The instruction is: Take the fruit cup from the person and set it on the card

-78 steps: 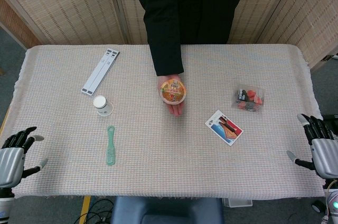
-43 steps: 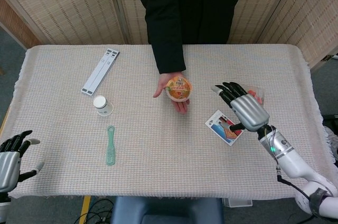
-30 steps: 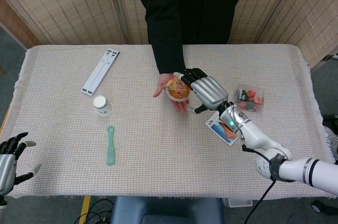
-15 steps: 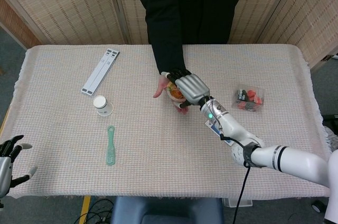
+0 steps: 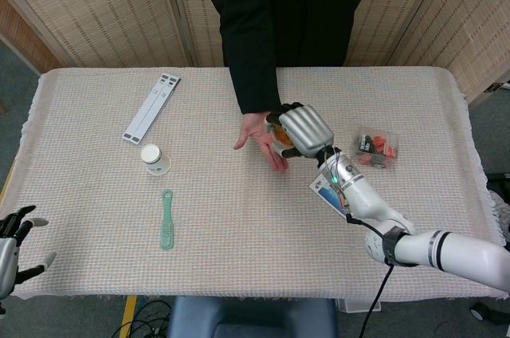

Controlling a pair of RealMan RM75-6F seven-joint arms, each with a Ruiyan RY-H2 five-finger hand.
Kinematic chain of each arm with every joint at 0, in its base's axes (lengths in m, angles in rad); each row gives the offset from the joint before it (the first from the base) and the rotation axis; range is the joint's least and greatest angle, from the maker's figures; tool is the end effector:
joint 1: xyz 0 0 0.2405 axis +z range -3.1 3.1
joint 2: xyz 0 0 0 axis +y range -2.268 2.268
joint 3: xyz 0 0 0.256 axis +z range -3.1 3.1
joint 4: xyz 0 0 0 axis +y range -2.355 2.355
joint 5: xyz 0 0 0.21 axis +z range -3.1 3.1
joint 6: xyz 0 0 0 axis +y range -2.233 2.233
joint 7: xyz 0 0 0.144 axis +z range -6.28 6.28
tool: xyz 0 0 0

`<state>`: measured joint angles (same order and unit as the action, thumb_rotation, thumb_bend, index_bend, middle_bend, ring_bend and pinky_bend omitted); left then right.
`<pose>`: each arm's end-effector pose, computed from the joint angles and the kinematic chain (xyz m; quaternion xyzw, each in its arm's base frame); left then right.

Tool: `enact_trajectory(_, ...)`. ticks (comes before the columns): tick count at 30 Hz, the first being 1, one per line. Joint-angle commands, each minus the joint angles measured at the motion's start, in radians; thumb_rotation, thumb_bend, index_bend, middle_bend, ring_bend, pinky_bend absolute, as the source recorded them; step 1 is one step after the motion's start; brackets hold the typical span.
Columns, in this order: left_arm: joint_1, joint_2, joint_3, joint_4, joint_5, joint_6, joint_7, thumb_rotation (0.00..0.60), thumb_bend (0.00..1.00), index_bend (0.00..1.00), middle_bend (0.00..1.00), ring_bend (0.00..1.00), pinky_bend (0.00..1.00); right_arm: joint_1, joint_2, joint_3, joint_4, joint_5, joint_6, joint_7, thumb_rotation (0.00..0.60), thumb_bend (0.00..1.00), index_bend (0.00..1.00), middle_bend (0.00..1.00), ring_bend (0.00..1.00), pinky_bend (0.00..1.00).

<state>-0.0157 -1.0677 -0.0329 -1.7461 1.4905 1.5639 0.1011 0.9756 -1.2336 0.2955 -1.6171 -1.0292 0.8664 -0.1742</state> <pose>-0.2984 0.1551 0.1721 -0.5710 -0.3872 -0.3778 0.6175 -0.0589 -0.4061 0.0892 0.7350 -0.3322 0.4484 0.3853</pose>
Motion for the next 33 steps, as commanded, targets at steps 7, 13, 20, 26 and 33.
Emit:
enact_trajectory(7, -0.006, -0.004, -0.003, -0.003, 0.003, -0.007, 0.007, 0.6, 0.22, 0.37, 0.2, 0.2, 0.24, -0.159, 0.15, -0.101, -0.071, -0.128, 0.051, 0.086, 0.6, 0.58, 0.49, 0.41, 0.36, 0.66)
enact_trajectory(13, -0.011, -0.005, -0.005, -0.011, 0.011, -0.008, 0.017, 0.6, 0.22, 0.37, 0.2, 0.2, 0.24, -0.181, 0.091, -0.151, 0.023, -0.14, -0.003, 0.118, 0.6, 0.58, 0.49, 0.41, 0.36, 0.66)
enact_trajectory(20, -0.007, -0.004, -0.004, -0.015, 0.009, -0.006, 0.023, 0.6, 0.22, 0.37, 0.2, 0.2, 0.24, -0.167, -0.066, -0.183, 0.204, -0.152, -0.08, 0.148, 0.6, 0.57, 0.49, 0.41, 0.36, 0.66)
enact_trajectory(26, -0.001, -0.004, -0.003, -0.012, 0.0, -0.003, 0.019, 0.6, 0.22, 0.37, 0.2, 0.2, 0.24, -0.162, -0.146, -0.189, 0.301, -0.156, -0.121, 0.171, 0.6, 0.56, 0.49, 0.39, 0.36, 0.64)
enact_trajectory(33, -0.004, -0.013, -0.002, -0.004, 0.001, -0.011, 0.014, 0.6, 0.22, 0.37, 0.2, 0.2, 0.24, -0.172, -0.181, -0.201, 0.337, -0.169, -0.13, 0.169, 0.6, 0.52, 0.44, 0.34, 0.32, 0.48)
